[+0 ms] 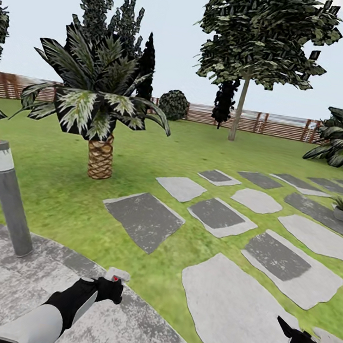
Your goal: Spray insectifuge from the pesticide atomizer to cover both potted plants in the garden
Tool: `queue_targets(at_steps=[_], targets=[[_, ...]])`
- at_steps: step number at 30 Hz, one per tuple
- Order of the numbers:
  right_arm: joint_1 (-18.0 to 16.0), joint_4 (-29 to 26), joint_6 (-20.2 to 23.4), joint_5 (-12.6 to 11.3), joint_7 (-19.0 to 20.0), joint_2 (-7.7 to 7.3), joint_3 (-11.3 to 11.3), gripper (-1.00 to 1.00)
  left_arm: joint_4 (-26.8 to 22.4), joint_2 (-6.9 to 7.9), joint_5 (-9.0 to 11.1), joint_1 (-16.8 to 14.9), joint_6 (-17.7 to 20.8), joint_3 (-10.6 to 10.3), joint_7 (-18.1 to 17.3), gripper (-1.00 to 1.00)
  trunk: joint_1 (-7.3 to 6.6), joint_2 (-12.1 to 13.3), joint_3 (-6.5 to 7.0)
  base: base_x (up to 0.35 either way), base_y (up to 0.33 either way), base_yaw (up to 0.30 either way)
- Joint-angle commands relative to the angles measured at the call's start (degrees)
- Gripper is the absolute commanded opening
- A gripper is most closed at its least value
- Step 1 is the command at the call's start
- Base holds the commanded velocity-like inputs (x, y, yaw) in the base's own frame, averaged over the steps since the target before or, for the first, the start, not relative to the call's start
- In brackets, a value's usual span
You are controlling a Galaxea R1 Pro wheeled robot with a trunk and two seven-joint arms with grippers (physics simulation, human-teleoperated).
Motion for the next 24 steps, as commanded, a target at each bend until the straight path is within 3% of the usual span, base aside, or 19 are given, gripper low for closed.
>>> queue_targets(at_steps=[1,11,19,24], targets=[[-0.1,-0.07,0.31,0.23,0.41,0.03,-0.24,1.0,-0.15,0.01,-0.58,0.0,0.26,0.04,-0.23,-1.0,-0.01,-0.03,0.0,0.044,-0.082,-0.25],[-0.1,-0.07,0.31,0.23,0.41,0.03,-0.27,1.0,-0.15,-0.05,-0.58,0.0,0.26,0.04,-0.23,-1.0,-0.01,-0.03,0.61,0.164,-0.253,-0.248],[-0.1,-0.07,0.29,0.23,0.41,0.04,-0.25,1.0,-0.15,-0.04,-0.59,0.0,0.26,0.04,-0.23,-1.0,-0.01,-0.03,0.68,0.237,-0.237,-0.058],[-0.1,-0.07,0.31,0.23,0.41,0.04,-0.26,1.0,-0.15,-0.05,-0.59,0.0,0.26,0.05,-0.23,-1.0,-0.01,-0.03,0.68,0.248,-0.215,-0.239]])
